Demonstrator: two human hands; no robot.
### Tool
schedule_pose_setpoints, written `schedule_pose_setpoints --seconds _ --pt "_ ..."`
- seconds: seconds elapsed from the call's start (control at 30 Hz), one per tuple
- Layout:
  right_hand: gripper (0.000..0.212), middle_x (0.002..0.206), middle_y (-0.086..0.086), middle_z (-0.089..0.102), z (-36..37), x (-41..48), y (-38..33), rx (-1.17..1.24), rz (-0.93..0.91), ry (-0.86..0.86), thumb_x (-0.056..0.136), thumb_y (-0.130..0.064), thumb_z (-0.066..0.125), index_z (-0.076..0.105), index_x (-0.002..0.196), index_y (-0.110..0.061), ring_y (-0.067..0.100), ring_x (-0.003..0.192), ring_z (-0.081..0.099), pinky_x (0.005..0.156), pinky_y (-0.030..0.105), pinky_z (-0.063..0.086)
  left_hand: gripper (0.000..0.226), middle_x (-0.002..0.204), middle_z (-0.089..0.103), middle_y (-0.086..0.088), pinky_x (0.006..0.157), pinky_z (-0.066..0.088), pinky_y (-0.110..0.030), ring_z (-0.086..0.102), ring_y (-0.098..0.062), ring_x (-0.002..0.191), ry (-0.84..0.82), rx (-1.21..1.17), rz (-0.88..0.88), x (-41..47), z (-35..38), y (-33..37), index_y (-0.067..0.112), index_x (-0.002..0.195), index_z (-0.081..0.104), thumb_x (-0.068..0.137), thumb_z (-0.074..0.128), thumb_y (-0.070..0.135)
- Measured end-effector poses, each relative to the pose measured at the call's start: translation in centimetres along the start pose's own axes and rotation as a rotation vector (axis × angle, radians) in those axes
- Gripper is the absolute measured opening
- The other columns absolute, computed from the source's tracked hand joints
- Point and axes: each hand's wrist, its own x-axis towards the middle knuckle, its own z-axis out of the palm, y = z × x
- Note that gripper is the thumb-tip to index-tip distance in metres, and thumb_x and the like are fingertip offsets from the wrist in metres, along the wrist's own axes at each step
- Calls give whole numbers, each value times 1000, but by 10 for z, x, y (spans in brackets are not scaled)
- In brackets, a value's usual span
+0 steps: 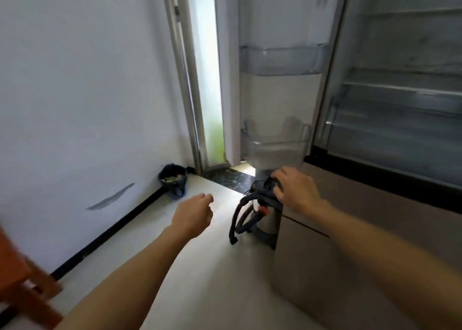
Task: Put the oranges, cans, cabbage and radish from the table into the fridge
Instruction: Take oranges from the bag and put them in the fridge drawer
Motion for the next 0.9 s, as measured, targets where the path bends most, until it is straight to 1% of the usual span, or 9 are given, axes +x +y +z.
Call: schedule_pose_setpoints --seconds 0.13,0.27,0.37,0.4,0.5,0.6,0.73,0.83,0.9 --pt "30 114 4 60 27 14 -122 57 -139 -23 88 -26 54 60 116 -19 25 108 55 75 36 47 25 110 62 -3 75 47 -34 59 -26 97 47 19 -181 -84 -28 -108 14 113 59 90 48 20" --pt "31 115 2 58 55 14 -260 144 -211 -46 90 -28 51 58 119 -20 23 113 53 79 36 47 20 98 62 -2 71 50 -37 60 -23 84 26 80 -311 -186 -65 -213 13 102 60 89 45 20" --pt "30 116 1 58 76 6 -366 172 -320 -73 92 -32 49 57 119 -21 24 111 54 78 36 48 13 92 60 -2 63 43 -32 60 -25 81 16 137 -416 -262 -96 -285 16 96 57 88 47 20" --pt "30 116 1 58 80 3 -401 189 -357 -79 93 -32 48 57 120 -21 23 110 54 78 36 48 12 90 58 -2 63 43 -33 60 -26 81 16 148 -454 -285 -106 -307 16 95 56 89 47 20" --pt "32 117 -1 58 92 -3 -494 238 -471 -89 95 -34 47 56 123 -21 19 110 54 80 36 50 16 94 58 -1 70 50 -37 59 -23 84 -8 184 -548 -350 -132 -365 18 101 57 91 46 22" --pt "32 117 -2 58 102 -1 -576 267 -566 -100 96 -34 47 55 124 -21 19 110 54 78 34 49 22 106 60 0 72 48 -33 59 -21 92 30 181 -639 -398 -149 -415 19 112 57 94 45 22" --pt "31 119 -1 58 125 3 -671 269 -675 -160 97 -34 45 54 123 -20 19 108 56 80 33 50 23 105 60 3 69 44 -27 59 -16 90 52 169 -749 -449 -156 -473 19 114 58 95 46 21" --pt "27 113 1 58 153 13 -737 256 -758 -217 95 -31 45 54 116 -18 21 104 56 79 36 50 23 105 60 5 71 47 -27 59 -13 90 44 156 -828 -479 -157 -515 20 115 59 95 48 22" --pt "27 112 2 57 172 22 -785 275 -804 -238 94 -30 46 55 117 -17 22 103 55 77 35 49 24 108 60 5 73 49 -27 59 -14 93 42 165 -879 -497 -161 -549 20 117 58 95 49 23"
